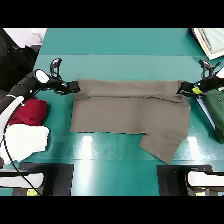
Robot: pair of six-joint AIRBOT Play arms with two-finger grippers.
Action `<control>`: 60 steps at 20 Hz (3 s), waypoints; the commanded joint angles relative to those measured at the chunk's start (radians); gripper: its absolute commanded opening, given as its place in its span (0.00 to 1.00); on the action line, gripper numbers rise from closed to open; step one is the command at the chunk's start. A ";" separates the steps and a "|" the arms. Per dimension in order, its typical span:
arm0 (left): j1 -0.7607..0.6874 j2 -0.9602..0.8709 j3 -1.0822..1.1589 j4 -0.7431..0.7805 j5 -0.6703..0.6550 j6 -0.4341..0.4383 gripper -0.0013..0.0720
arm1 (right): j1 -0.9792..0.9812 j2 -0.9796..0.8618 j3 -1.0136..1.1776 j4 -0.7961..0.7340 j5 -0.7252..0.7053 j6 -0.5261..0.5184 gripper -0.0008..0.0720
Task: Fold the shirts.
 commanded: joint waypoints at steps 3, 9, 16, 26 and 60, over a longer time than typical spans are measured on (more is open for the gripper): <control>0.075 0.097 0.038 -0.026 -0.262 0.019 0.68 | -0.002 0.097 0.050 0.056 0.238 -0.163 0.63; 0.246 0.405 -0.315 -0.087 -0.391 0.087 0.68 | -0.001 0.277 0.004 0.176 0.335 -0.227 0.63; 0.312 0.456 -0.639 -0.305 -0.334 0.243 0.68 | -0.001 0.339 -0.051 0.248 0.329 -0.227 0.63; 0.232 0.454 -0.700 -0.301 -0.225 0.265 0.68 | -0.001 0.338 -0.051 0.316 0.328 -0.227 0.63; 0.151 0.454 -0.454 -0.304 -0.252 0.246 0.05 | -0.188 0.449 -0.704 0.079 0.212 -0.080 0.08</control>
